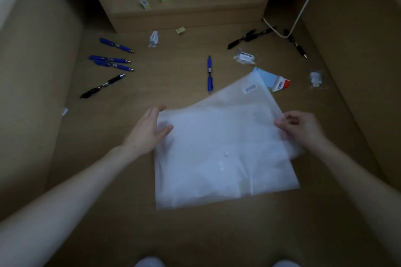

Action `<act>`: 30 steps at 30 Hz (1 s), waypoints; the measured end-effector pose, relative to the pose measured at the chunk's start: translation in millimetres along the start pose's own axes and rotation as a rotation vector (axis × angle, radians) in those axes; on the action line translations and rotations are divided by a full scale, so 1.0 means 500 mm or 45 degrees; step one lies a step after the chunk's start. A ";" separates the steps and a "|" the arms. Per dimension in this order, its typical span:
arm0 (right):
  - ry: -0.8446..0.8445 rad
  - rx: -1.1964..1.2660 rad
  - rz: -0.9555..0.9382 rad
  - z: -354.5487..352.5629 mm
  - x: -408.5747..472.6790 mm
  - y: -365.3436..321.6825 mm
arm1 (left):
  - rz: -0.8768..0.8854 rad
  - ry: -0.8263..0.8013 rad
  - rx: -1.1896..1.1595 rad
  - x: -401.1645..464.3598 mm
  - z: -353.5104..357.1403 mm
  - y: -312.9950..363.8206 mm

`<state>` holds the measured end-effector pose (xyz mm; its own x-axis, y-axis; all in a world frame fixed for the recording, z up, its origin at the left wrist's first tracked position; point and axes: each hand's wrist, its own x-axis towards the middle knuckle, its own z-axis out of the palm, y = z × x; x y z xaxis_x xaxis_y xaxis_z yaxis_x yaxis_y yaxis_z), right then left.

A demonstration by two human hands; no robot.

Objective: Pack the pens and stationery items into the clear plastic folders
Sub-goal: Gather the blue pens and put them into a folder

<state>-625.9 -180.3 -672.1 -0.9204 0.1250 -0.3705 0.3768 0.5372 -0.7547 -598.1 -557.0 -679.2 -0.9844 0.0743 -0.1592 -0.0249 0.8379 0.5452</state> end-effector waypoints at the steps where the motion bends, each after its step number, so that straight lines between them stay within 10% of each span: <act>1: -0.030 0.013 -0.021 0.000 0.003 -0.006 | 0.016 -0.011 -0.019 0.008 -0.003 0.009; 13: -0.387 0.005 -0.435 0.014 0.044 -0.168 | -0.241 -0.158 -0.808 0.058 0.006 0.035; 30: -0.527 -0.418 -0.763 0.015 0.061 -0.361 | -0.244 0.130 -0.710 0.049 -0.019 -0.001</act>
<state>-721.2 -279.8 -551.2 -0.8188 -0.5479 -0.1717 -0.2791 0.6411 -0.7149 -623.8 -560.9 -675.8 -0.9644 -0.1254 -0.2328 -0.2642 0.4190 0.8687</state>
